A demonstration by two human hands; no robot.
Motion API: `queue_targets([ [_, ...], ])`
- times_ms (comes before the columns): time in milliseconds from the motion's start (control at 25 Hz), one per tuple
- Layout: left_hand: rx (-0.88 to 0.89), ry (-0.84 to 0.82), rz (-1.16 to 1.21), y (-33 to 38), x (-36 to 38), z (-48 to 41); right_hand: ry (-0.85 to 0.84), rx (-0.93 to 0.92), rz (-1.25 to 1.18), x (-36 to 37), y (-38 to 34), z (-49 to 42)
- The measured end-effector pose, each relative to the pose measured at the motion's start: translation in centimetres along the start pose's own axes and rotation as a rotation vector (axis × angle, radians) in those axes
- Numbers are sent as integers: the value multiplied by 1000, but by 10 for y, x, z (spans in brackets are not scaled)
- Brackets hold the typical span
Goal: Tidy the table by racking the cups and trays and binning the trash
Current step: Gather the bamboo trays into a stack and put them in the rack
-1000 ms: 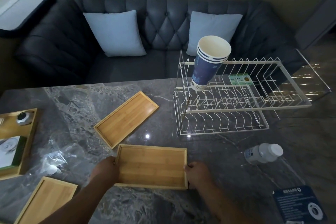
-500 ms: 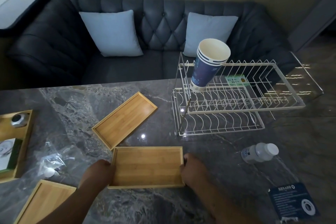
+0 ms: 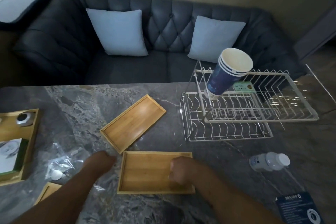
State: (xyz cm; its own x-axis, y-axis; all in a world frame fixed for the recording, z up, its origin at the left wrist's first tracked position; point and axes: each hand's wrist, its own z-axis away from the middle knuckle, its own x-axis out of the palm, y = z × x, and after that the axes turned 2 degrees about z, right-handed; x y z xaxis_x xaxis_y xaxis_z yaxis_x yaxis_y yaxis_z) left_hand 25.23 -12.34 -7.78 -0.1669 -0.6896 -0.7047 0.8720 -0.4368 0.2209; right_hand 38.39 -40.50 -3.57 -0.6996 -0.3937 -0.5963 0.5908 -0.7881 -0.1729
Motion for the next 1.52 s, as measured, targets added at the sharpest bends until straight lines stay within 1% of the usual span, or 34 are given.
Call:
queue_targets([
  [80, -8, -11, 4, 7, -6, -4, 22, -21, 24, -7, -12, -11],
  [200, 12, 20, -27, 3, -8, -15, 89, -55, 43, -21, -30, -32],
  [360, -16, -2, 36, -2, -12, -29, 184, -94, 31, -45, -50, -55],
  [480, 57, 3, 18, -3, -10, -30, 272, -7, 17, -68, -55, -62],
  [560, 4, 2, 22, -33, -14, -60, 298, 2, 101, -88, -90, -107],
  [640, 23, 14, 34, -19, -13, -54, 355, 67, 119, -104, -85, -103],
  [720, 61, 63, 51, -12, -15, -50, 413, 136, 114, -114, -78, -109],
  [800, 44, 115, 114, -16, -20, -52, 402, 205, 59, -115, -75, -121],
  [880, 10, 155, 173, -27, -25, -55, 390, 253, -92, -114, -78, -131],
  [960, -14, 197, 229, -35, -30, -57, 385, 250, -252, -107, -83, -136],
  [1120, 5, 205, 256, -34, -32, -64, 445, 272, -374, -99, -91, -136],
  [1240, -46, 226, 280, -24, -30, -66, 476, 284, -532, -101, -89, -135],
  [1360, -22, 223, 256, -17, -29, -63, 565, 265, -595, -103, -85, -126],
  [1520, -78, 260, 453, -20, -27, -54, 675, 268, -581, -102, -82, -103],
])
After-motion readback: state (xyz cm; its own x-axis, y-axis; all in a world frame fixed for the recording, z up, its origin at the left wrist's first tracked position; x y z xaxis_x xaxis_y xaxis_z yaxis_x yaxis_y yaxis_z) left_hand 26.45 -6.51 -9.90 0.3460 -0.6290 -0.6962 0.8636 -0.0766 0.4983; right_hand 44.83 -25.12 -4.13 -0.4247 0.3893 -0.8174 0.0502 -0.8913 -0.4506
